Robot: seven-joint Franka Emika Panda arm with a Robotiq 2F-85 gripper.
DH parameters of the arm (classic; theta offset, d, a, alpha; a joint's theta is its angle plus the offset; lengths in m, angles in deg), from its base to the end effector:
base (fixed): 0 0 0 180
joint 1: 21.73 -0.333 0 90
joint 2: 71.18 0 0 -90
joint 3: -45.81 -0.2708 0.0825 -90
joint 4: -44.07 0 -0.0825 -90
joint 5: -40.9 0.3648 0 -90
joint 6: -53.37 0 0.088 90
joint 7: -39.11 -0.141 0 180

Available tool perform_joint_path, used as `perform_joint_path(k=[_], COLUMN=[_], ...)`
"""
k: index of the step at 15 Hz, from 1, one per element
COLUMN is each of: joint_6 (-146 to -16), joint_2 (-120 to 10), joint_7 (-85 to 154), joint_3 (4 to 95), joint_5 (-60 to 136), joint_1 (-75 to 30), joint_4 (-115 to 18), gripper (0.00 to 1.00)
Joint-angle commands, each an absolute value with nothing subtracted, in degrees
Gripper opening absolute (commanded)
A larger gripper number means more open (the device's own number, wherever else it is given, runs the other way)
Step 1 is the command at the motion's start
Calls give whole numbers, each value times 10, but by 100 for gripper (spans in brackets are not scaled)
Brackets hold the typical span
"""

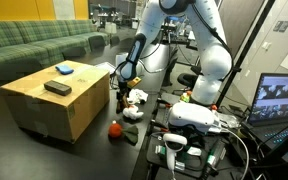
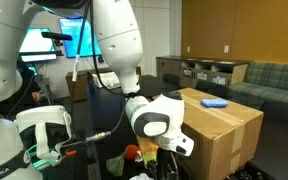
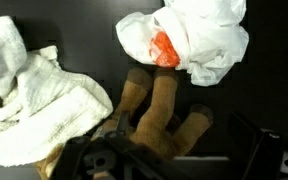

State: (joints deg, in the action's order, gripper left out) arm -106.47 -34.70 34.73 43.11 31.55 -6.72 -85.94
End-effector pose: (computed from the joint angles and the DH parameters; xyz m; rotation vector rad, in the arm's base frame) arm 0.4552 -0.0890 0.0164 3.1176 -0.2225 -0.1785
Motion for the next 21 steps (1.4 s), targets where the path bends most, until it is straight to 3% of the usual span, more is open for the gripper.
perform_joint_path(k=[1, 12, 14, 21], joint_6=[-1060, -1132, -1142, -1141], joint_2=[-321, -258, -248, -243], joint_7=[396, 397, 399, 395], joint_3=[455, 505, 505, 512], joint_5=[343, 338, 338, 338], joint_1=[-99, -147, -148, -158], joint_4=[-831, -795, -787, -779], gripper=[100, 100, 89, 31])
